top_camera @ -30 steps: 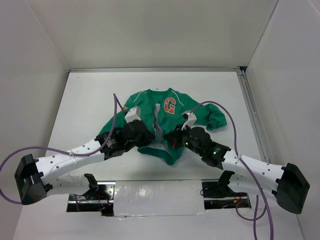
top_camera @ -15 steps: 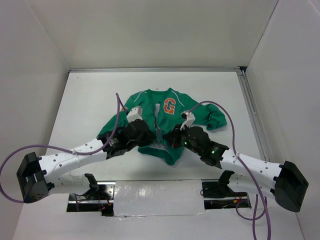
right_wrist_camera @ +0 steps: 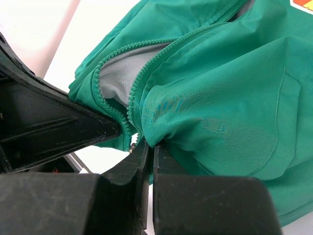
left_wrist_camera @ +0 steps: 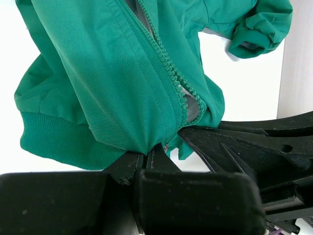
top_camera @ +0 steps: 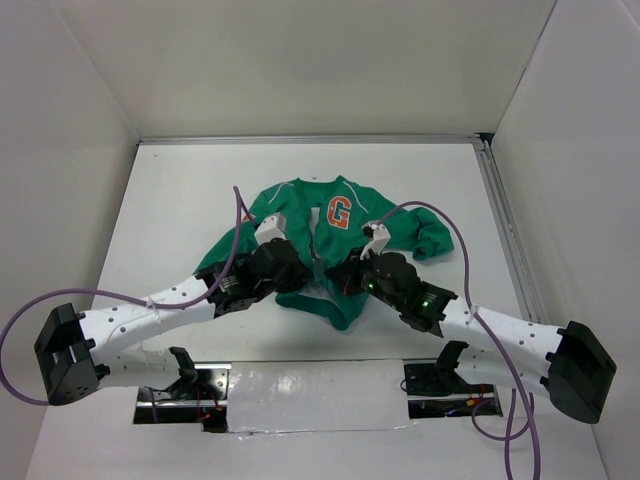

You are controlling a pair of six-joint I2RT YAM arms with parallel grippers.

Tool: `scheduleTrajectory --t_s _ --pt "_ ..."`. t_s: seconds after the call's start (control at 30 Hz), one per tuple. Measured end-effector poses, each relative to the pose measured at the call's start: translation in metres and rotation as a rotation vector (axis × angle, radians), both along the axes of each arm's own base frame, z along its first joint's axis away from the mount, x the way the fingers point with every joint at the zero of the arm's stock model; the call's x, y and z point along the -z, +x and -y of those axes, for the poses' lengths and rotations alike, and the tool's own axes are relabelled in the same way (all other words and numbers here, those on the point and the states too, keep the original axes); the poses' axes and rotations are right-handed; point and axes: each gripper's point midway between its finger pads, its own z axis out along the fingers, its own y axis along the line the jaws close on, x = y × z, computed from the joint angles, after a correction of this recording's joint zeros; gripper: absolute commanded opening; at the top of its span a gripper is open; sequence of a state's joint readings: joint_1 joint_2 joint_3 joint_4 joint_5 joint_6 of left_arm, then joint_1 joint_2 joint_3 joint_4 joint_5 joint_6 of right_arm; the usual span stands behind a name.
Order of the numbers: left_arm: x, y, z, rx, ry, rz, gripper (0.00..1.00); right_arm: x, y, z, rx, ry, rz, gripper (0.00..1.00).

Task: Zip up the jacket

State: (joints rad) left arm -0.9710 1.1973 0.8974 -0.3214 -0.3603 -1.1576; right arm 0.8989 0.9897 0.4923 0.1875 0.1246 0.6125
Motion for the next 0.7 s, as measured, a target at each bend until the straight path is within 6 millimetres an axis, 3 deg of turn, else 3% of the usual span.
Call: scheduleTrajectory --t_s 0.7 --pt "0.002 0.0021 -0.0037 -0.052 -0.011 -0.021 0.0 0.0071 0.0009 -0.0006 0.005 -0.003 -0.029 0.0"
